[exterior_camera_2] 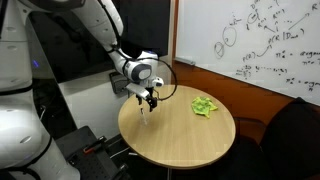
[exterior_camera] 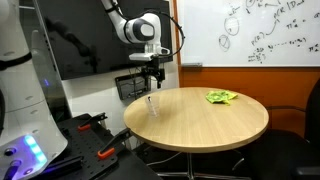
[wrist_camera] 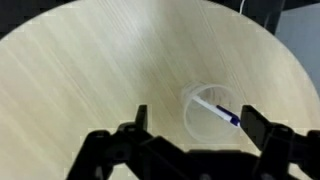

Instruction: Move the cup to the right

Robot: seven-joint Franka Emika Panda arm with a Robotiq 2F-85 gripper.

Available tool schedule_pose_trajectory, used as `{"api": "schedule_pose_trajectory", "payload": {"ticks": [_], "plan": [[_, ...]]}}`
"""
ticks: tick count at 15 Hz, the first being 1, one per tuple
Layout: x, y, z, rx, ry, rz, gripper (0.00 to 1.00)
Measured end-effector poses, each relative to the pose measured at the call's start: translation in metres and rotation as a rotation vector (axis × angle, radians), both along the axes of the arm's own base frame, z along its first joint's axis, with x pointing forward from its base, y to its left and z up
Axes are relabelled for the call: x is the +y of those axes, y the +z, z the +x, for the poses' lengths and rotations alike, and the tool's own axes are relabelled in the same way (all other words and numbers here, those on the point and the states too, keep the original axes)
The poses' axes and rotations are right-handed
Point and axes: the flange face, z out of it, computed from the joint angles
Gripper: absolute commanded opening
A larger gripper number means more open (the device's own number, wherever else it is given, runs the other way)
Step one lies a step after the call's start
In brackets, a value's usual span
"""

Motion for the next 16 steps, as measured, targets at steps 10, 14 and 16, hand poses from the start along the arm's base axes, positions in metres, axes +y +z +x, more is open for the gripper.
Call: {"api": "schedule_pose_trajectory", "payload": {"ticks": [10, 14, 16], "plan": [[0.009, -0.086, 0.050, 0.019, 0.046, 0.056, 0.74], [0.006, -0.105, 0.060, 0.028, 0.050, 0.049, 0.49], [0.006, -0.109, 0.063, 0.028, 0.063, 0.043, 0.35]]}}
